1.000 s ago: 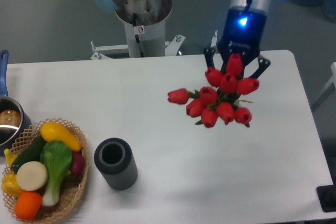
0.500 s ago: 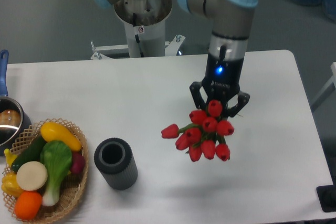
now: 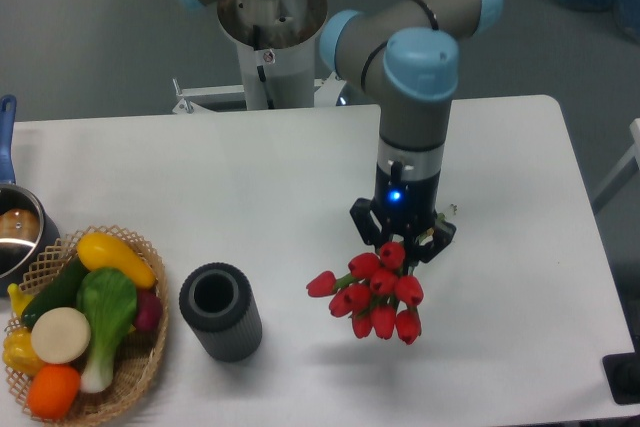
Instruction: Place the flowers on the table
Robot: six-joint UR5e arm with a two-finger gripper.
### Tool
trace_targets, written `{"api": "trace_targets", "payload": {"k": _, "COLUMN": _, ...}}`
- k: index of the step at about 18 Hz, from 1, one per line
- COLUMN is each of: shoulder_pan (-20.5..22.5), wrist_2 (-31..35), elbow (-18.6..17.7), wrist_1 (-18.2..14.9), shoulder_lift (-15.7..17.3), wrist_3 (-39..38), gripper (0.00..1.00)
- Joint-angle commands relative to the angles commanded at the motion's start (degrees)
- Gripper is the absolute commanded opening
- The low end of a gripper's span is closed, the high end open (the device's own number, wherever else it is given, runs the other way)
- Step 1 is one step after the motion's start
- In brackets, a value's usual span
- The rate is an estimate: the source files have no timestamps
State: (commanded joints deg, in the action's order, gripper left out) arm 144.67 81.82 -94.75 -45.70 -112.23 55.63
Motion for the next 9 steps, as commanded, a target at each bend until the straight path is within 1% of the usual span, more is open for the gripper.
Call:
{"api": "trace_targets", "payload": {"k": 3, "shoulder_pan": 0.0, "wrist_2": 0.1, "elbow": 0.1, "wrist_1": -0.1, "shoulder_lift": -1.6, "wrist_3": 0.0, "gripper": 0.34}}
{"api": "trace_targets", "payload": {"k": 9, "shoulder_pan": -0.2, "wrist_2": 0.8, "elbow": -0.2, "wrist_1": -0.1, "shoulder_lift": -3.7, "wrist_3": 0.0, "gripper": 0.34}}
